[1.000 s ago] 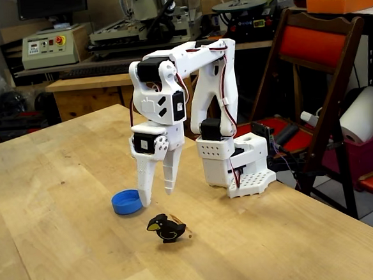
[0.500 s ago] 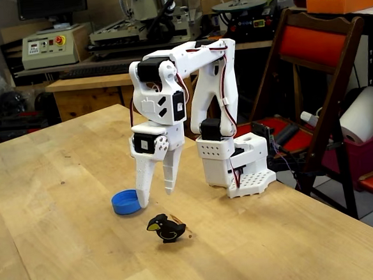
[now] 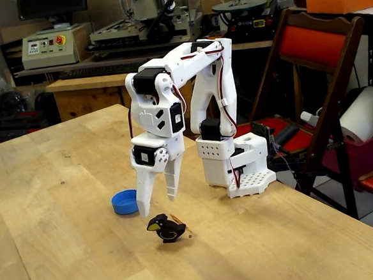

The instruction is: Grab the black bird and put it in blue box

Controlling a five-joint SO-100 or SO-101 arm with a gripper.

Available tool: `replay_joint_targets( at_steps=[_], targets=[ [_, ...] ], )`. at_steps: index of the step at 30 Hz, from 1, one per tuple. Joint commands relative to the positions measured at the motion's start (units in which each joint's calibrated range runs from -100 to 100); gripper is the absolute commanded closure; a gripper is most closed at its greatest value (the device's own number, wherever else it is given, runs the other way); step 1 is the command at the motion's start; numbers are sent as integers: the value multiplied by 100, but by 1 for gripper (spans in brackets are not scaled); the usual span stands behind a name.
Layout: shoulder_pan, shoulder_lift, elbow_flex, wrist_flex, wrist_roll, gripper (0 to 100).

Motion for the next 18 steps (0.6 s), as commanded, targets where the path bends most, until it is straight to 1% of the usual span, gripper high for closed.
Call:
replay_joint_targets(
  at_steps=[1,9,18],
  targets=[
    [71,-75,-60,34,34,70],
    [71,-692,99,98,34,70],
    [27,-1291,1214,280,34,70]
  ],
)
